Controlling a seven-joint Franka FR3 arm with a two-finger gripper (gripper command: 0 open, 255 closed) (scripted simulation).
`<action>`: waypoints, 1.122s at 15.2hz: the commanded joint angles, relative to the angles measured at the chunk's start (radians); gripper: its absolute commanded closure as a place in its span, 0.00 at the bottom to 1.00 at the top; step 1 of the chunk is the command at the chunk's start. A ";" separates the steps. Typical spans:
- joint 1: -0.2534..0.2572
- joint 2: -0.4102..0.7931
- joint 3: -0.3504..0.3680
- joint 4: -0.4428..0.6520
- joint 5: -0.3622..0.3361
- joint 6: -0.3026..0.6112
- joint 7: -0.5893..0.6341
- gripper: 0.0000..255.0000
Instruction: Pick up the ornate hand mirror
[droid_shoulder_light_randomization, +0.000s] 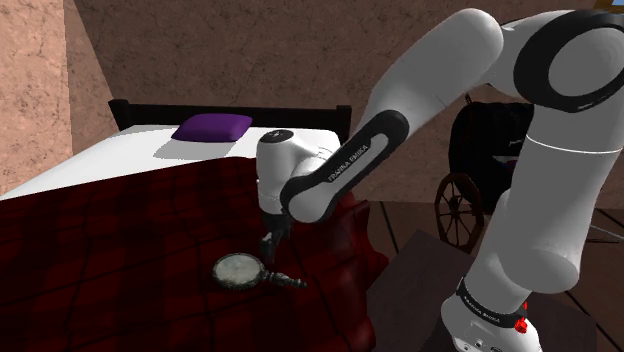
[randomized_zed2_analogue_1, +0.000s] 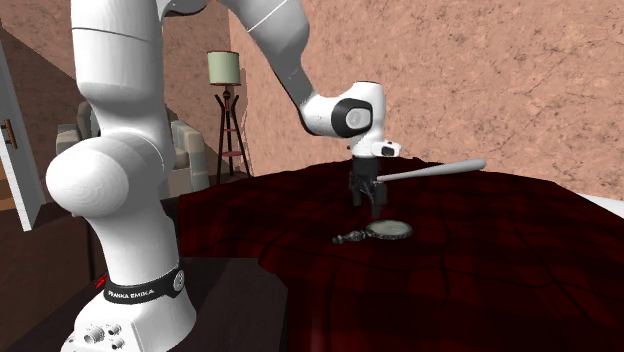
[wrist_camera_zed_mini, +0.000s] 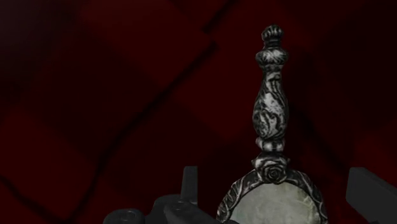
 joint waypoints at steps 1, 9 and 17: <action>0.019 0.075 0.004 0.041 -0.045 0.017 0.024 0.00; 0.061 0.212 -0.019 0.077 -0.127 0.096 0.074 0.00; 0.067 0.241 -0.030 0.080 -0.144 0.123 0.085 1.00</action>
